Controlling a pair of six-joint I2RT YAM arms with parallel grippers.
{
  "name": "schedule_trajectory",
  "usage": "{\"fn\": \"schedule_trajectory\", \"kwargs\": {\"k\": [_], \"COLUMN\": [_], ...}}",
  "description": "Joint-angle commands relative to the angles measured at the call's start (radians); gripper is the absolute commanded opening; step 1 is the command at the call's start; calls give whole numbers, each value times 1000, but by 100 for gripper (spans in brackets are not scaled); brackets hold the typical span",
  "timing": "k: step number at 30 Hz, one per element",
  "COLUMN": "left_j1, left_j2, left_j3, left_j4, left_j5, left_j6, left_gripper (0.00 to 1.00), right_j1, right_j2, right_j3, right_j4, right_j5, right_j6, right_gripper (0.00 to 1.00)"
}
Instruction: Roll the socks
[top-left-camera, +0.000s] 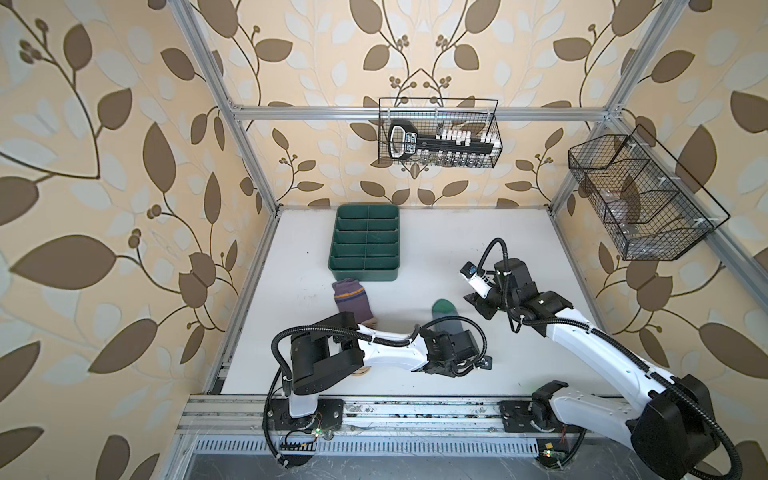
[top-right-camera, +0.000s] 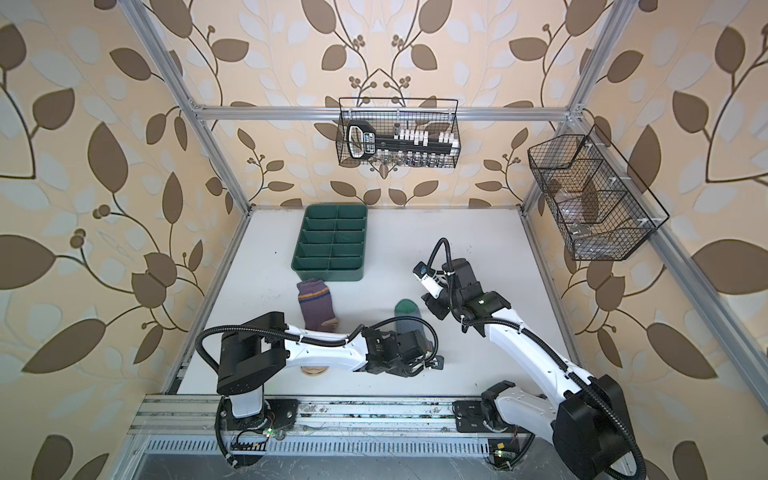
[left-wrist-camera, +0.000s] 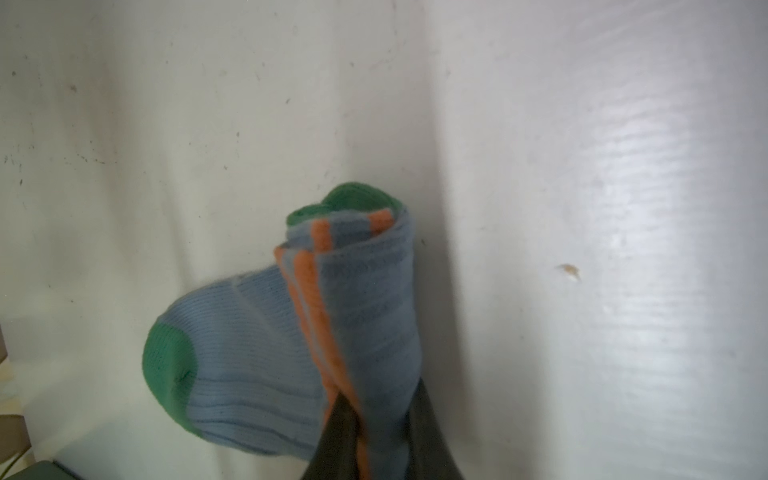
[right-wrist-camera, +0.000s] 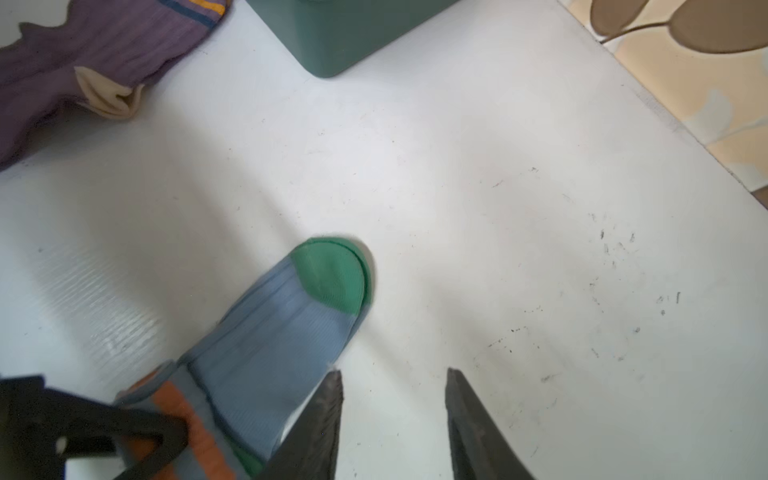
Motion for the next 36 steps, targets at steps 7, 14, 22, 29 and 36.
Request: {"fn": "schedule_trajectory", "kwargs": {"k": [7,14,22,29,36], "left_j1": [-2,7,37,94,195], "left_j2": [27,-2,-77,-24,89], "left_j3": [-12,-26,-78,-14,144], "left_j4": [-75,-72,-86,-164,-373], "left_j5": [87,82,131,275,496], "left_j6": [-9,-50,-78,-132,-168], "left_gripper": [3,3,5,5,6], "right_j1": [118,112,7,10,1], "right_j2": [327,472,469,397,60], "right_j3": [49,79,69,86,41], "right_j4": [26,40,69,89,233], "right_j5": [57,102,121,42,-37], "right_j6": [39,67,108,76,109], "right_gripper": [40,39,37,39,44]}}
